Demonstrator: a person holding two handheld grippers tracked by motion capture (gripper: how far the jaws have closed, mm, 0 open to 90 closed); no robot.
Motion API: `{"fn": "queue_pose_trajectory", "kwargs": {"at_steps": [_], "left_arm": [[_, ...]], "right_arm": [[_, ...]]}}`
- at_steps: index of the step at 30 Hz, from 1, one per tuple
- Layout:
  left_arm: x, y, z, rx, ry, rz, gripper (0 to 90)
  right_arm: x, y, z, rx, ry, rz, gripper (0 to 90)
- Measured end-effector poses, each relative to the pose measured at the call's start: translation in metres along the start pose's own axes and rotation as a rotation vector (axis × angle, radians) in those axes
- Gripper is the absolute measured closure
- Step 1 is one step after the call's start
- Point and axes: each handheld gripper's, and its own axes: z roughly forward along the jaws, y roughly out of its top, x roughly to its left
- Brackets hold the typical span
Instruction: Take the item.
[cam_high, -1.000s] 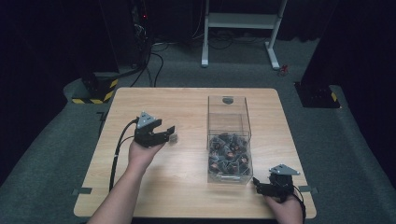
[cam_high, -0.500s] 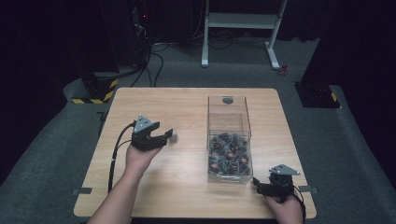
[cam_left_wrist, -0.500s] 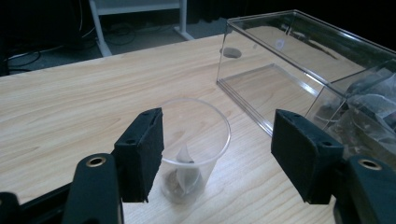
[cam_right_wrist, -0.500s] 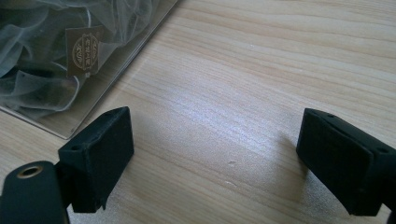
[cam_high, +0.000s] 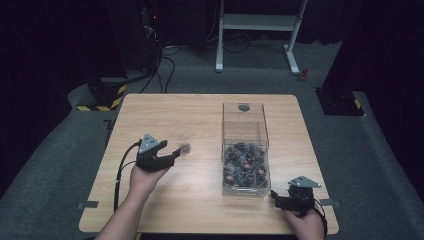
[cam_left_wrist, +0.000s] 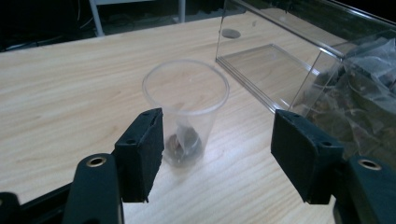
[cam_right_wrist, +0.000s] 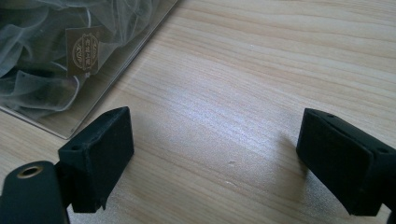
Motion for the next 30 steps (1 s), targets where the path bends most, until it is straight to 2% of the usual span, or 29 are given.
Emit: {"fn": "queue_pose_trajectory", "kwargs": {"at_steps": [8,12,16,24,28,30], "left_arm": [[0.008,-0.029,-0.010,0.031,0.003,-0.021,34.9],[0.011,-0.047,-0.012,0.067,0.003,-0.036,34.9],[0.011,-0.062,-0.012,0.120,0.001,-0.027,34.9],[0.007,-0.080,-0.009,0.188,0.007,-0.004,33.9],[0.005,-0.086,-0.005,0.226,0.006,-0.007,33.5],[0.005,-0.087,-0.005,0.224,0.004,-0.011,33.3]], "right_arm": [[0.000,0.000,0.000,-0.001,0.000,-0.001,10.9],[0.000,0.000,0.000,0.000,0.001,0.000,11.0],[0.000,0.000,0.000,0.000,0.000,0.000,11.0],[0.000,0.000,0.000,-0.001,0.001,-0.001,11.2],[0.000,0.000,0.000,0.000,0.002,0.001,11.2],[0.000,0.000,0.000,0.000,0.002,0.001,11.2]]}}
